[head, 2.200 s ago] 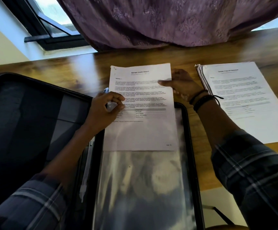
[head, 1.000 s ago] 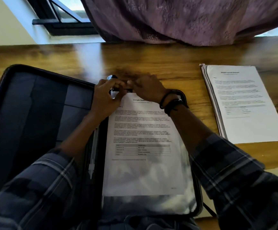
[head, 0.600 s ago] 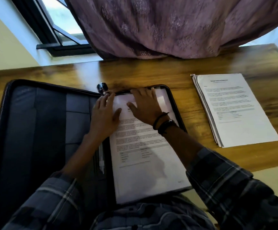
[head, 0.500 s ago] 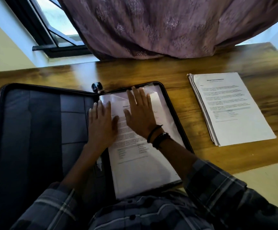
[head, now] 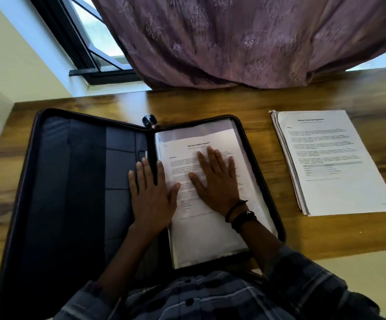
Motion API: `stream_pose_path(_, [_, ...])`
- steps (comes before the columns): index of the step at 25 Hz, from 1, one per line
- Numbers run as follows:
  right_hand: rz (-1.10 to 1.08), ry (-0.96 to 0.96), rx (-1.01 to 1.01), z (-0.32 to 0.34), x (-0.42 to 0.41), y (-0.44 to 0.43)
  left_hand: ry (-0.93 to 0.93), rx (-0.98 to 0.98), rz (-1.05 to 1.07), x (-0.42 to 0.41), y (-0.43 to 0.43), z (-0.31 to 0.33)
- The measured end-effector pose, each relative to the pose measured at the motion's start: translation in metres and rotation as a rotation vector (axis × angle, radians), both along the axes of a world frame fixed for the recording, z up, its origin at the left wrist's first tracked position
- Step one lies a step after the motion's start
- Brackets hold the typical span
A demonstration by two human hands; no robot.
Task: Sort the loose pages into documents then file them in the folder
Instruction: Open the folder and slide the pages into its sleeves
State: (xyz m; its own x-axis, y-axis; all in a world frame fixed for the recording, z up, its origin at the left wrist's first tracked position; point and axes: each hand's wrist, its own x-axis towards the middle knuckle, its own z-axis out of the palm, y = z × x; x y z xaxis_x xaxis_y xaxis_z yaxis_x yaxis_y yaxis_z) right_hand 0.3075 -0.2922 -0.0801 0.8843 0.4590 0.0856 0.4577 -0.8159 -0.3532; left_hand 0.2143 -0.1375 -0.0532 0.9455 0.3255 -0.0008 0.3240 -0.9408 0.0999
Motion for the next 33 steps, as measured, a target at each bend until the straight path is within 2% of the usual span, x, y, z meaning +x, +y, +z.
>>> stream_pose_path(5, [-0.048, 0.078, 0.041, 0.016, 0.025, -0.028, 0.021, -0.017, -0.064, 0.029, -0.019, 0.003])
stream_pose_path(8, [-0.187, 0.129, 0.07, 0.035, 0.028, -0.053, -0.007, -0.009, -0.07, 0.036, -0.027, 0.006])
stream_pose_path(11, [-0.288, 0.199, 0.175, 0.048, 0.031, -0.086, -0.062, -0.106, -0.038, 0.038, -0.029, 0.012])
stream_pose_path(15, [-0.225, 0.246, 0.3, 0.053, 0.026, -0.107, -0.122, -0.238, -0.025, 0.039, -0.03, 0.02])
stream_pose_path(20, [-0.177, 0.28, 0.371, 0.059, 0.023, -0.11, -0.121, -0.305, 0.029, 0.027, -0.04, 0.029])
stream_pose_path(23, [-0.207, 0.302, 0.504, 0.061, 0.024, -0.109, -0.195, -0.348, 0.021, 0.02, -0.047, 0.04])
stream_pose_path(25, [-0.244, 0.383, 0.608, 0.066, 0.027, -0.109, -0.24, -0.4, 0.027, 0.017, -0.052, 0.049])
stream_pose_path(27, [-0.297, 0.582, 0.664, 0.073, 0.028, -0.111, -0.209, -0.457, 0.06, 0.016, -0.05, 0.051])
stream_pose_path(29, [-0.3, 0.769, 0.6, 0.077, 0.029, -0.115, -0.17, -0.512, 0.065, 0.017, -0.049, 0.059])
stream_pose_path(33, [-0.05, 0.762, 0.39, 0.083, 0.025, -0.122, -0.108, -0.601, 0.126, 0.018, -0.062, 0.088])
